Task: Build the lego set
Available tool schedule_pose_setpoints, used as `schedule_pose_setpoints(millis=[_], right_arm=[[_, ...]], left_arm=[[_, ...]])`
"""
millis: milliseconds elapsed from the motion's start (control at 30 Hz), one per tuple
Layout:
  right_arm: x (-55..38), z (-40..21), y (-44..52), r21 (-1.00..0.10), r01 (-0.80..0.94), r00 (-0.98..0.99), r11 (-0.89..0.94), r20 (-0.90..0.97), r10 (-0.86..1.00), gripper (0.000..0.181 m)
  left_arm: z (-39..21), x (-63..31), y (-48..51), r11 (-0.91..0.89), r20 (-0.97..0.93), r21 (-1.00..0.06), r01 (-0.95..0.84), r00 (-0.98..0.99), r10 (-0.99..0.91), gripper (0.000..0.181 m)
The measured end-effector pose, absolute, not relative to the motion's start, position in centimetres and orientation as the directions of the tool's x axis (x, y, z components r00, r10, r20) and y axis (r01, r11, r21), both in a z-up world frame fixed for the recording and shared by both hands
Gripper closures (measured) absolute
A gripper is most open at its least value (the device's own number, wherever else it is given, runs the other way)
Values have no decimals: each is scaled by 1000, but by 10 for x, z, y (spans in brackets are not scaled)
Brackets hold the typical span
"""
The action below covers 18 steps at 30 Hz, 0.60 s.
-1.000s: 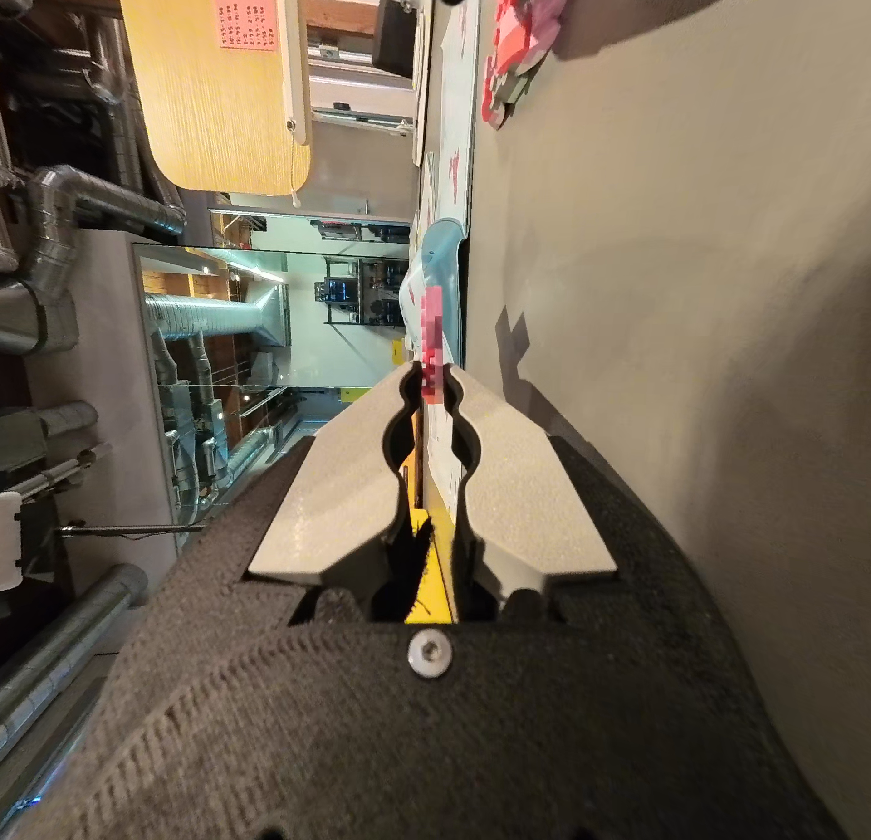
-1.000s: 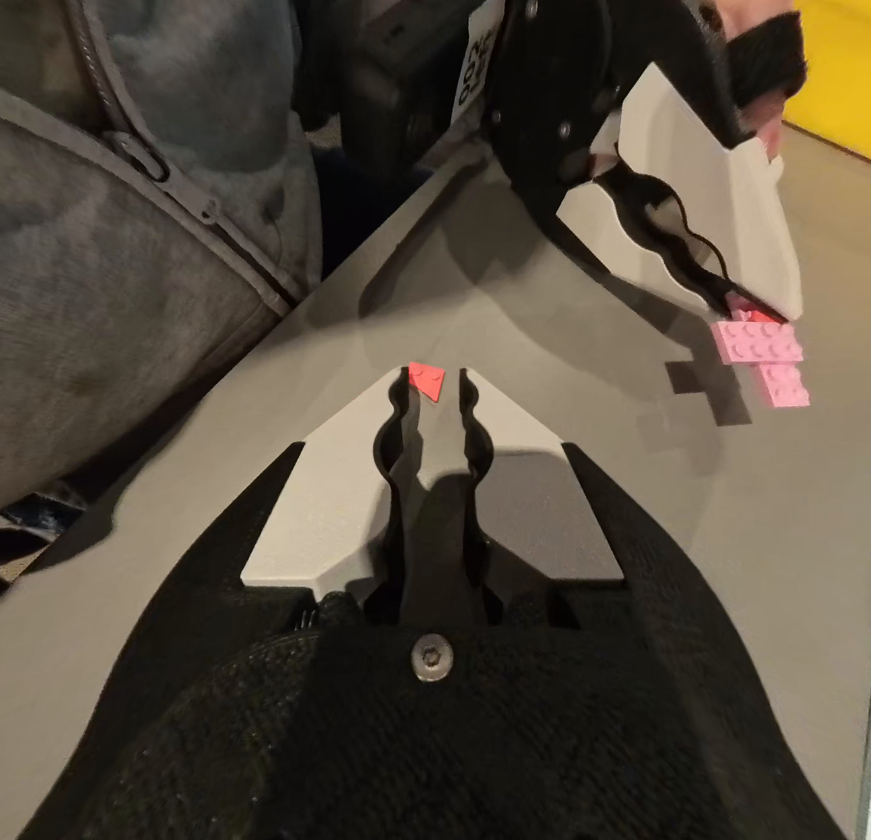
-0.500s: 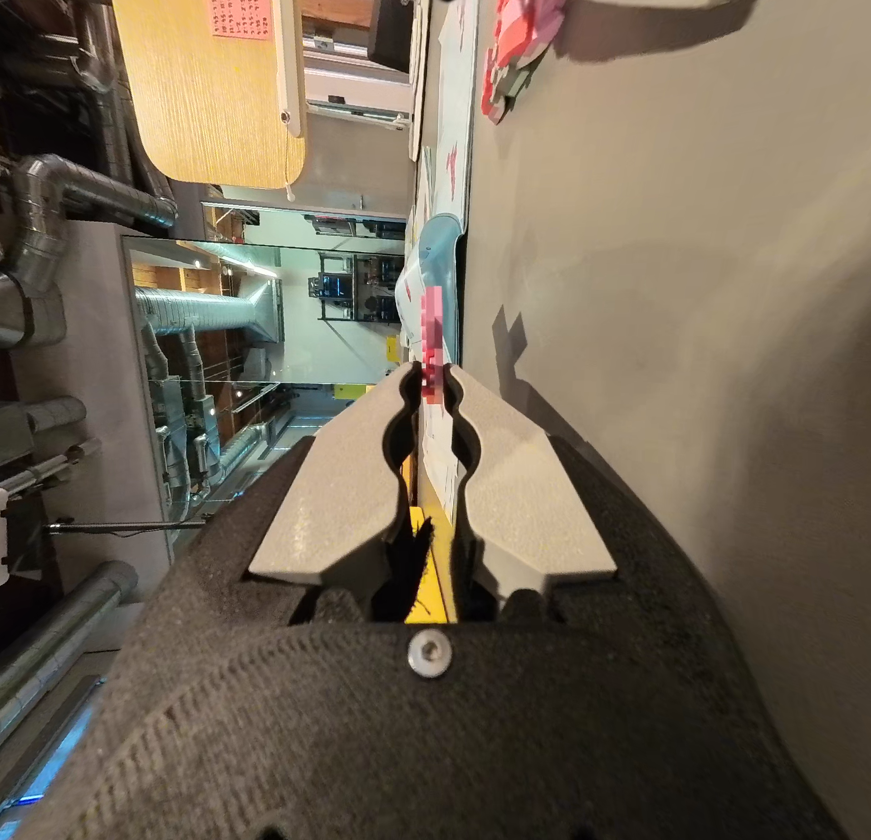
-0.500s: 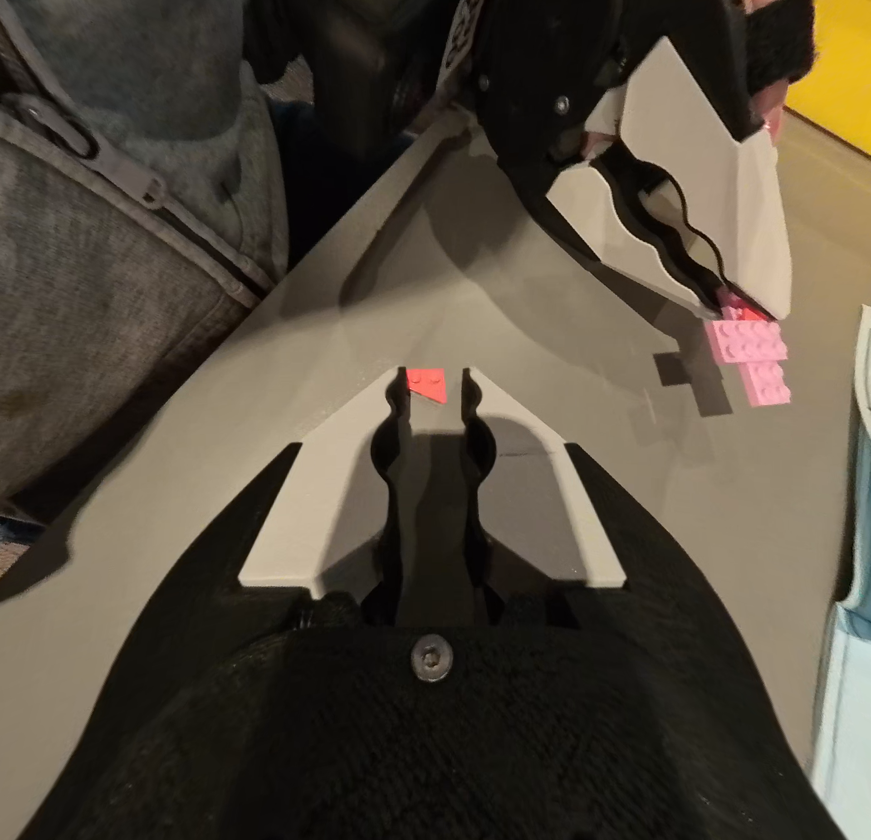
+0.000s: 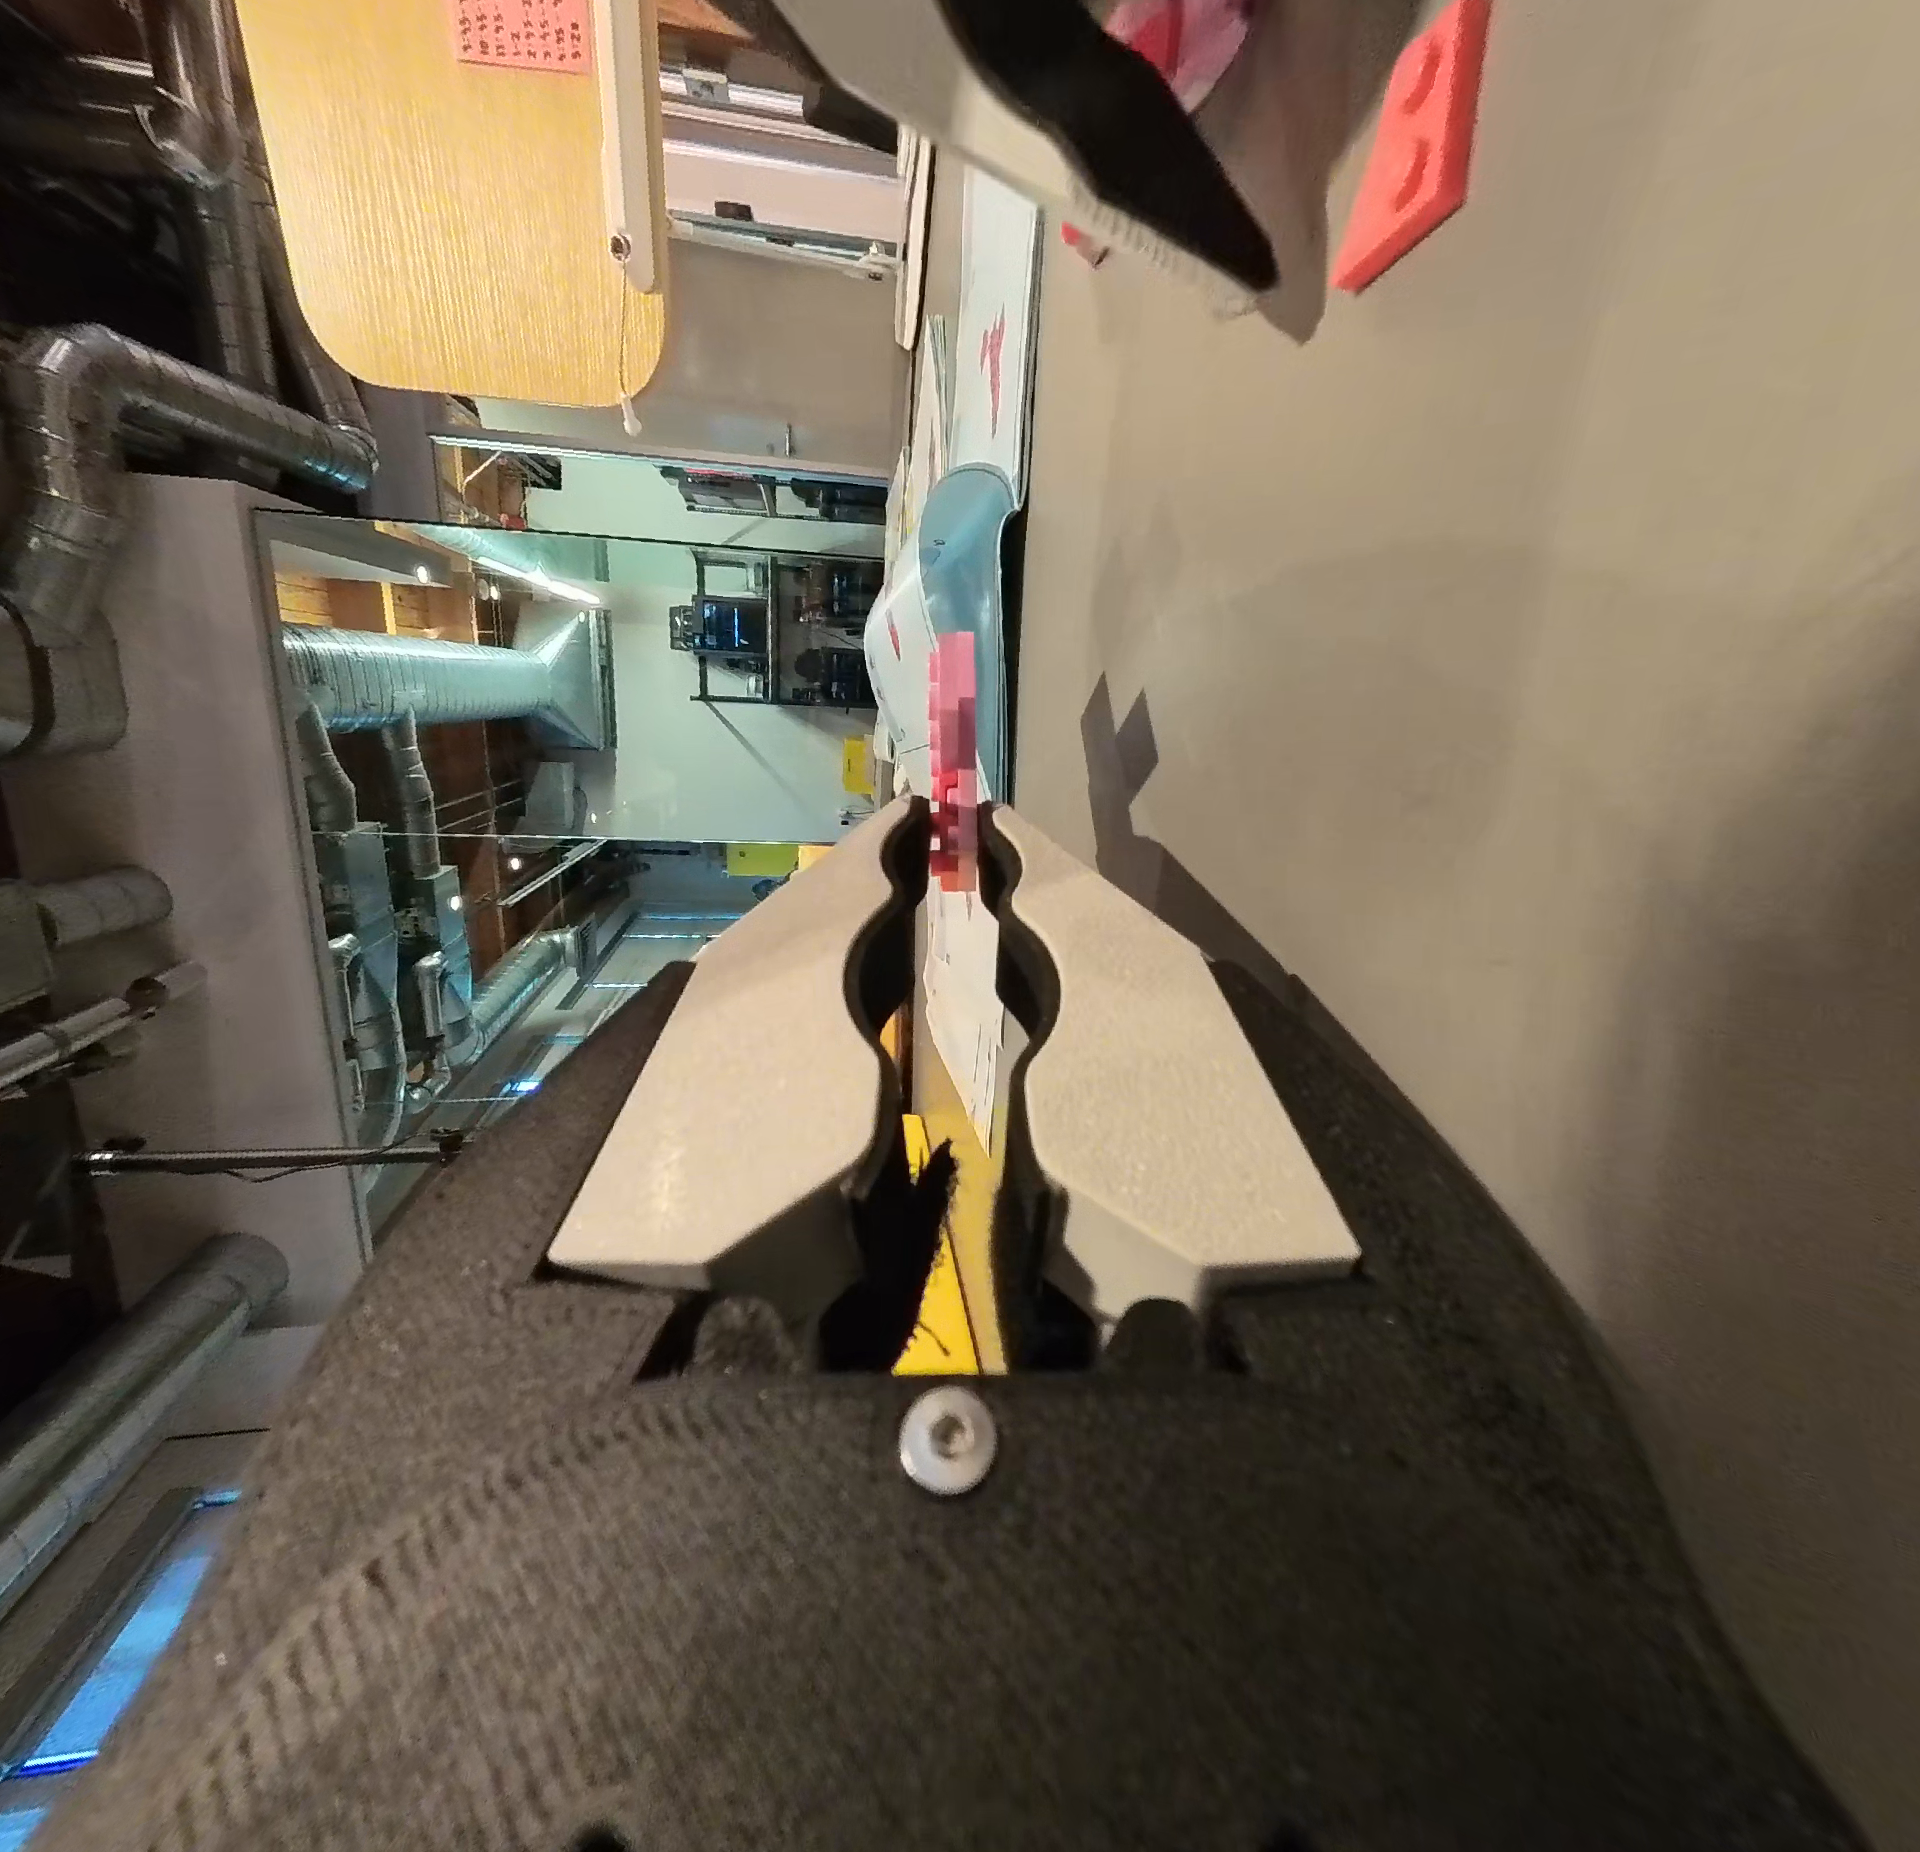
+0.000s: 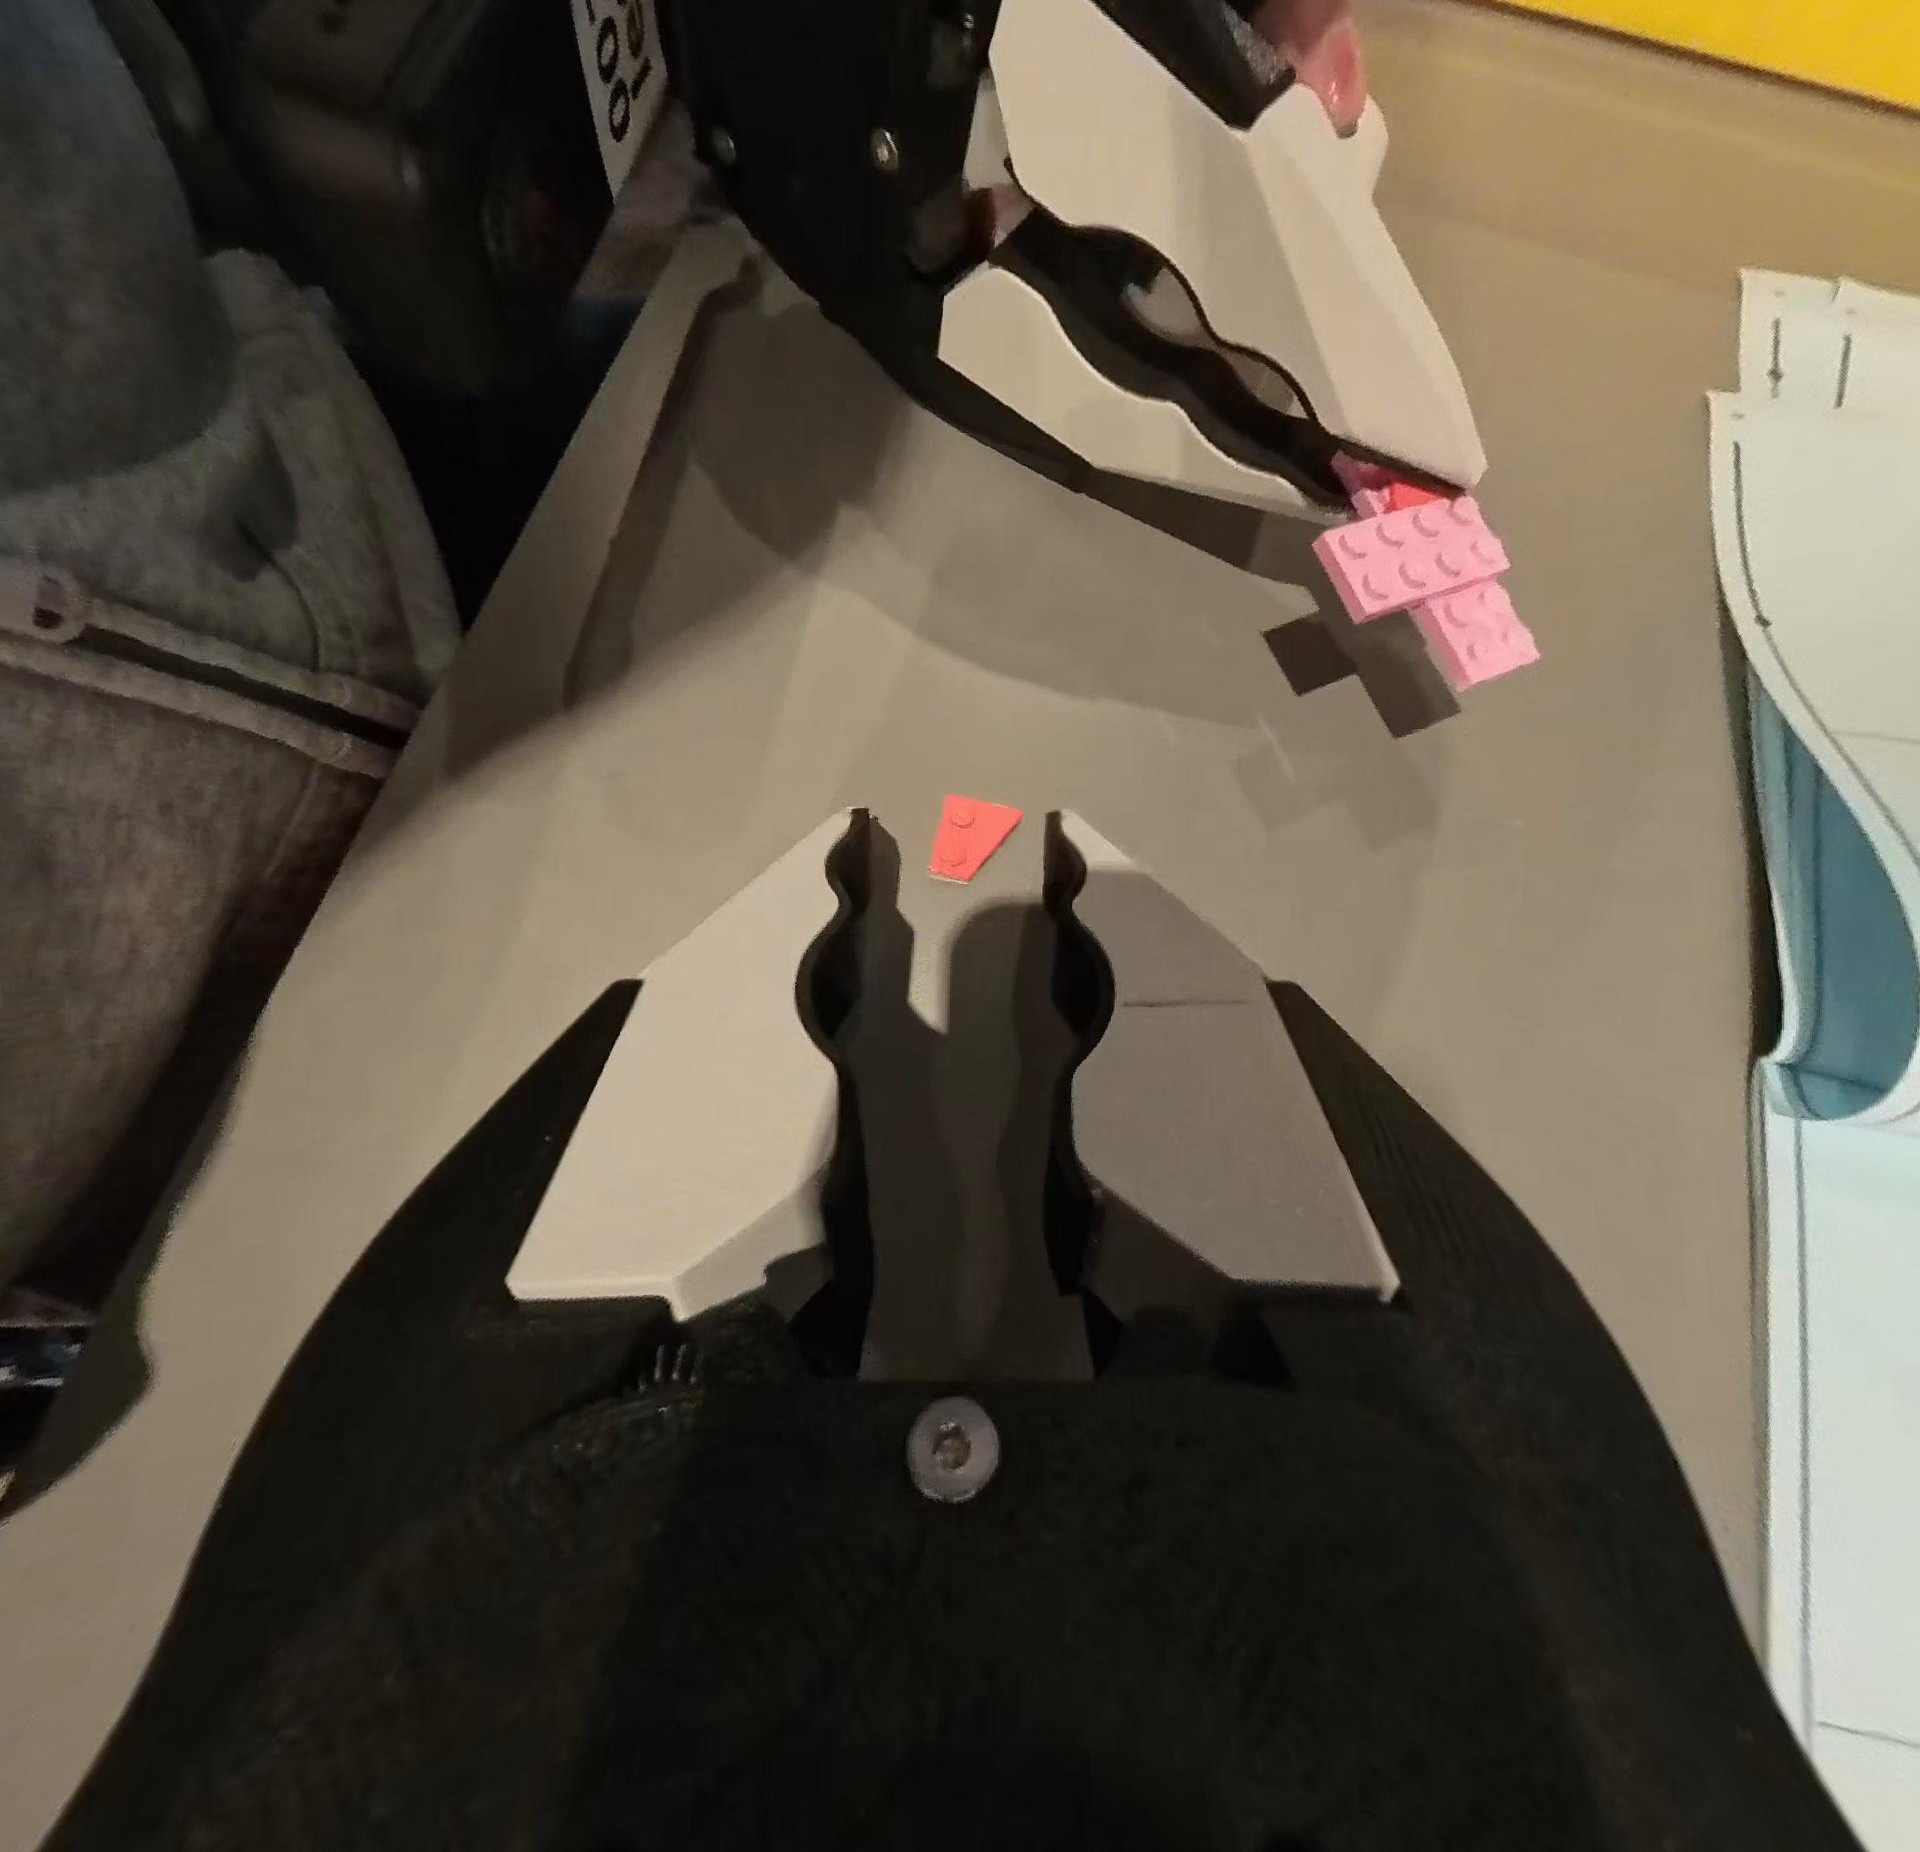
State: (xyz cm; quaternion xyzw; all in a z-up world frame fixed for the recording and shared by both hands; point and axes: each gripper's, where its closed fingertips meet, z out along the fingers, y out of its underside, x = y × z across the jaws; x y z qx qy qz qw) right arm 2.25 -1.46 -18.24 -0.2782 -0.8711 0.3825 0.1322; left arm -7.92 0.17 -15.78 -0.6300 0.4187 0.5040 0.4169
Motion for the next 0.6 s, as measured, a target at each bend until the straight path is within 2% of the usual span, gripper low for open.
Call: schedule_pose_setpoints(millis=[100, 167, 267, 333, 467, 533, 600], right_arm=[[25, -187, -15, -708, 419, -805, 569, 0, 594, 159], [23, -188, -14, -694, 429, -794, 578, 16, 608, 172], [24, -188, -13, -652, 405, -821, 641, 48, 568, 173], [28, -187, -15, -616, 308, -884, 725, 96, 458, 173], [52, -187, -25, -524, -27, -988, 851, 142, 57, 172], [52, -189, -25, -471, -47, -993, 881, 120, 11, 156], [46, -188, -23, -434, 2, -991, 901, 118, 59, 140]], left_arm=[[-158, -79, 2, -302, -984, -103, -948, 142, -108, 174], [-158, -78, 2, -303, -985, -100, -948, 138, -107, 174], [-157, -77, 1, -305, -986, -90, -948, 127, -104, 173], [-156, -74, 0, -305, -987, -86, -948, 123, -105, 173], [-156, -66, 0, -295, -986, -87, -952, 124, -109, 174], [-156, -64, 1, -293, -987, -83, -952, 119, -110, 174], [-155, -63, 2, -295, -988, -76, -953, 113, -110, 174]])
